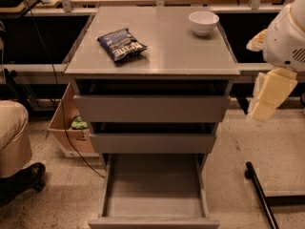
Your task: Place blue chip bag into bottom drawer
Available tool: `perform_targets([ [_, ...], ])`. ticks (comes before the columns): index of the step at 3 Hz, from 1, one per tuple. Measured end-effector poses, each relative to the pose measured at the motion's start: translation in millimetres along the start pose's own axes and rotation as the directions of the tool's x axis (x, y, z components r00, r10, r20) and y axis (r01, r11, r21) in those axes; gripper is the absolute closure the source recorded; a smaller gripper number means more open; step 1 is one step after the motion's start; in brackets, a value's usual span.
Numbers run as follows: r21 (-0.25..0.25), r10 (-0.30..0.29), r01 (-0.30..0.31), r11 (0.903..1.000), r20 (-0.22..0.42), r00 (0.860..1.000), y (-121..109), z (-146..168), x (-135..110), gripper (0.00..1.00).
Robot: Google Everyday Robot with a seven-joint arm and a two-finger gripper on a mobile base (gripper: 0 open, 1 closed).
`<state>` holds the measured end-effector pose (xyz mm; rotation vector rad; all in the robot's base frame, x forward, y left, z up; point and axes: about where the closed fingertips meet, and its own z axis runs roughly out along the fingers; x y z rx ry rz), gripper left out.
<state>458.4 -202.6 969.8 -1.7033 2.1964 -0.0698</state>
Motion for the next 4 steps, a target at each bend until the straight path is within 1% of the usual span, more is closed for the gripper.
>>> perform_targets([
  [1, -0.007, -0.029, 0.03, 0.9995, 0.082, 0.996, -41, 56, -58, 0.0],
  [2, -0.017, -0.056, 0.06, 0.9981, 0.157, 0.986, -77, 101, -115, 0.0],
  [3, -0.012, -0.073, 0.078, 0.9969, 0.24, 0.968, -114, 143, -182, 0.0],
  [4, -0.012, -0.073, 0.078, 0.9969, 0.24, 0.968, -114, 143, -182, 0.0],
])
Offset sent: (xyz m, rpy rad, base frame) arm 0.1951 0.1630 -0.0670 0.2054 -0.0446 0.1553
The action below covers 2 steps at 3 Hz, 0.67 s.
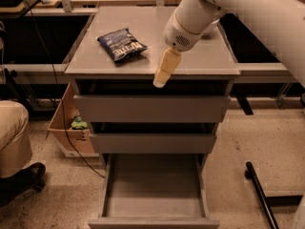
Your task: Place blue chip bag into bottom drawer
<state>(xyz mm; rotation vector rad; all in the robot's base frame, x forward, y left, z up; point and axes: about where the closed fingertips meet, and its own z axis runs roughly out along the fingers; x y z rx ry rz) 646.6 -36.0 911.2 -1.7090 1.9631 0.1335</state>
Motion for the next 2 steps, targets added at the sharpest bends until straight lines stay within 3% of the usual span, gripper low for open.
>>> perform_targets([
  [2, -0.05, 0.07, -0.063, 0.9967, 0.144, 0.987, -47, 79, -34, 0.0],
])
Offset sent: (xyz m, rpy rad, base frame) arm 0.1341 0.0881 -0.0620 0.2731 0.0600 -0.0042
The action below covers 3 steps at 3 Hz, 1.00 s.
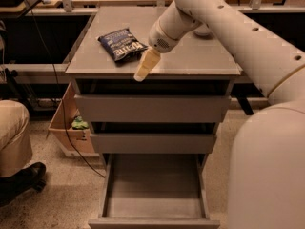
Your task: Place blue chip bag into bottom drawer
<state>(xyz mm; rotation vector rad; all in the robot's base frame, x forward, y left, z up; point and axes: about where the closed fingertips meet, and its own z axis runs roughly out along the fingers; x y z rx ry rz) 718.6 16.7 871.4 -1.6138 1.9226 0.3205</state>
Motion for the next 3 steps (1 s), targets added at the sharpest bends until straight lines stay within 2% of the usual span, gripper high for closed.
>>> perform_targets([
  [1, -0.014, 0.05, -0.05, 0.9987, 0.061, 0.997, -32, 40, -14, 0.0],
  [2, 0.067, 0.094, -0.099, 0.9928, 0.071, 0.993, -75, 55, -13, 0.0],
  [3, 0.122, 0.124, -0.132, 0.9836, 0.07, 0.99, -98, 54, -5, 0.0],
])
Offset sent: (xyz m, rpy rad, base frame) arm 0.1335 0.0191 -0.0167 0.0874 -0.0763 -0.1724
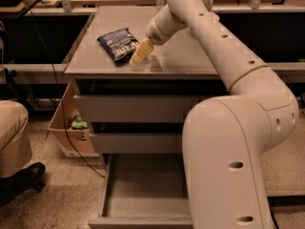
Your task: Place blue chip bag into bottom drawer
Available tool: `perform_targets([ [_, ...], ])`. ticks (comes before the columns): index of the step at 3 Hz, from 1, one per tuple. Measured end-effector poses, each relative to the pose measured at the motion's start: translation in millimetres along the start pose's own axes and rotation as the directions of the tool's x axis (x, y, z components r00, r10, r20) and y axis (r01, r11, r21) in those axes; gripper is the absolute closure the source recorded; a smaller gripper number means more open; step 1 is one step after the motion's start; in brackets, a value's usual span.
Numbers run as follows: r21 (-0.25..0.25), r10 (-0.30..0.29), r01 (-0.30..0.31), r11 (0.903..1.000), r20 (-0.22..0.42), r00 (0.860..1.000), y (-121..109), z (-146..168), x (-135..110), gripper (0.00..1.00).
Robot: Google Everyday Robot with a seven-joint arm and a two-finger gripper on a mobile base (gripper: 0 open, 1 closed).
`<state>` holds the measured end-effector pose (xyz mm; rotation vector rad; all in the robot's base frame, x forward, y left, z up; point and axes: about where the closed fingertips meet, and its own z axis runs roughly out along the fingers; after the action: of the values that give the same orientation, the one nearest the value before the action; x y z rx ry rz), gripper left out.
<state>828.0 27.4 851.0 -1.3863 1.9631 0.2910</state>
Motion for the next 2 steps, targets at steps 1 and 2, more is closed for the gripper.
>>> perform_targets([
  [1, -0.036, 0.068, -0.066, 0.9972, 0.066, 0.996, -5, 20, -4, 0.0],
  [2, -0.065, 0.096, -0.088, 0.994, 0.125, 0.988, -8, 24, -18, 0.0],
])
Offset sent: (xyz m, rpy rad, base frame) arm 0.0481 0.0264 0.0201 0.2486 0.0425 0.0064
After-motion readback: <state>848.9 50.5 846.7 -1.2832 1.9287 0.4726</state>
